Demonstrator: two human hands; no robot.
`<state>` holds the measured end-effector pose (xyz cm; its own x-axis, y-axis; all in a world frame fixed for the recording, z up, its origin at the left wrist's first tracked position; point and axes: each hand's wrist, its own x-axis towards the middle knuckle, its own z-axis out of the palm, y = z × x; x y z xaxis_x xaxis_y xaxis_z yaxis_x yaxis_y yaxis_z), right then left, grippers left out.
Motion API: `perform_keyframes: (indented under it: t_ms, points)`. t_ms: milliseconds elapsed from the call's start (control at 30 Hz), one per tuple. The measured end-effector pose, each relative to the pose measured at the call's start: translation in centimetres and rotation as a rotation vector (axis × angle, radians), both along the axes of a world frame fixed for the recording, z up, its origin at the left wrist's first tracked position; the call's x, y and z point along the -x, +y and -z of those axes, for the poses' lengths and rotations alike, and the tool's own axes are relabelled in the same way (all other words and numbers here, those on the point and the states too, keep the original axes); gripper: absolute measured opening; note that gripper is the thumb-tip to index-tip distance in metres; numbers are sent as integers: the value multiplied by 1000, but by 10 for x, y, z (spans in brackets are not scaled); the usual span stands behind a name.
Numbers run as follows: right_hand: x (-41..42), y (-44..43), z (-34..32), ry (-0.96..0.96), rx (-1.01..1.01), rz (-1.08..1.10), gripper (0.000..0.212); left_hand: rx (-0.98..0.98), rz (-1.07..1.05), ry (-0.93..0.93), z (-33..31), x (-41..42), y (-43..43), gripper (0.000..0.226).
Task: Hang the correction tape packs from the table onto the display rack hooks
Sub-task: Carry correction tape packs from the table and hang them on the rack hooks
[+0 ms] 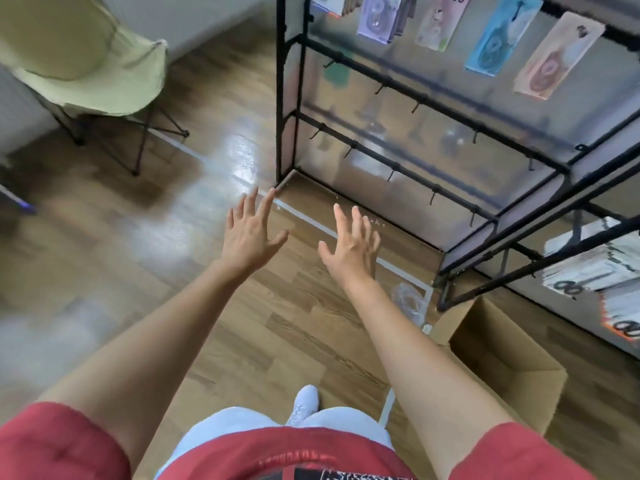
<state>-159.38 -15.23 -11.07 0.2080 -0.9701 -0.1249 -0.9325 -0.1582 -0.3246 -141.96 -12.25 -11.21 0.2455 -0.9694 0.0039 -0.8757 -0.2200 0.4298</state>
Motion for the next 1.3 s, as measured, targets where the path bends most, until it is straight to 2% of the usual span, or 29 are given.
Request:
perform_keyframes:
  t_ms: [433, 667, 800, 1300]
  points:
    - [-222, 116, 10, 13, -65, -362, 73, -78, -447, 35, 10, -208, 183, 74]
    - [-331, 132, 19, 44, -81, -541, 71, -40, -646, 43, 15, -290, 231, 71]
    - [-411, 121, 19, 57, -81, -637, 71, -38, -775, 39, 14, -356, 233, 72]
    - [-706, 30, -9, 42, -8, -924, 73, -36, -1038, 31, -8, -601, 172, 71]
